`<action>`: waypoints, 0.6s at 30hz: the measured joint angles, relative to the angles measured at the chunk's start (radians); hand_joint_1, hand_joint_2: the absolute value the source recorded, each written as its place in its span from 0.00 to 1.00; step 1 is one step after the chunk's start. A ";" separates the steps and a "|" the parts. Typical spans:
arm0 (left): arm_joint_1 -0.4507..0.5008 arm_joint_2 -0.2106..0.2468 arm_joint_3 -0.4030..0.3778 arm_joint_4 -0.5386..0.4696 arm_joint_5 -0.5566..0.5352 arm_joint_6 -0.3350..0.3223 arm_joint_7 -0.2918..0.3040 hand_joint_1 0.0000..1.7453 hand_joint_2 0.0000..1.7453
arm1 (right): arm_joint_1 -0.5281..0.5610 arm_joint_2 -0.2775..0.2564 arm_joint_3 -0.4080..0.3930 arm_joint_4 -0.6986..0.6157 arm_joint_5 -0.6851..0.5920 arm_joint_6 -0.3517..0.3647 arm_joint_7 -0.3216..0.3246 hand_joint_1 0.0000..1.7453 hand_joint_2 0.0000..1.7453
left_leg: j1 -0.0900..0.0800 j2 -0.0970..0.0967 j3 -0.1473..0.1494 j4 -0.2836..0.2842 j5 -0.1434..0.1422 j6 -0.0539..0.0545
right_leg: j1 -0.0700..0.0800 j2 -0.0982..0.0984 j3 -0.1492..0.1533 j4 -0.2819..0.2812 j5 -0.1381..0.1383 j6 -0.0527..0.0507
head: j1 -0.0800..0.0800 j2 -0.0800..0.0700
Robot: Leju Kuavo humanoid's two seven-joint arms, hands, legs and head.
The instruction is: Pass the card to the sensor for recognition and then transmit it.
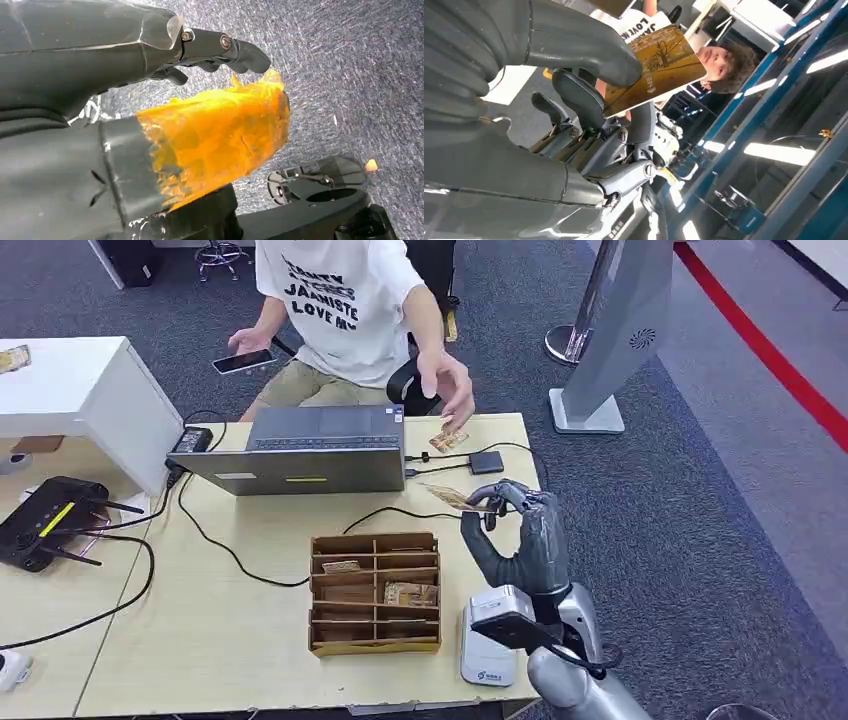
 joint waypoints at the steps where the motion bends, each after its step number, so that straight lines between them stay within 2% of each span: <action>1: 0.000 0.000 0.000 0.000 -0.004 0.000 0.002 0.00 0.00 | -0.005 0.000 0.000 0.001 0.014 -0.001 0.008 0.94 1.00 | 0.000 0.000 0.000 0.000 0.000 0.000 | 0.000 0.000 0.000 0.000 0.000 0.000 | 0.000 0.000; 9: -0.012 -0.001 -0.010 0.000 -0.037 -0.021 0.021 0.00 0.00 | -0.094 0.015 0.004 0.050 0.164 -0.015 0.080 1.00 1.00 | 0.000 0.000 0.000 0.000 0.000 0.000 | 0.000 0.000 0.000 0.000 0.000 0.000 | 0.000 0.000; 15: -0.024 -0.003 -0.035 0.000 -0.061 -0.046 0.032 0.00 0.00 | -0.179 0.033 0.010 0.128 0.344 -0.042 0.152 0.99 1.00 | 0.000 0.000 0.000 0.000 0.001 0.000 | 0.000 0.000 0.000 0.000 0.000 0.000 | 0.000 0.000; 18: -0.029 -0.006 -0.049 0.000 -0.064 -0.056 0.034 0.00 0.00 | -0.210 0.040 0.014 0.169 0.398 -0.054 0.168 0.99 1.00 | 0.000 0.000 0.000 0.000 0.000 0.000 | 0.000 0.000 0.000 0.000 0.000 0.000 | 0.000 0.000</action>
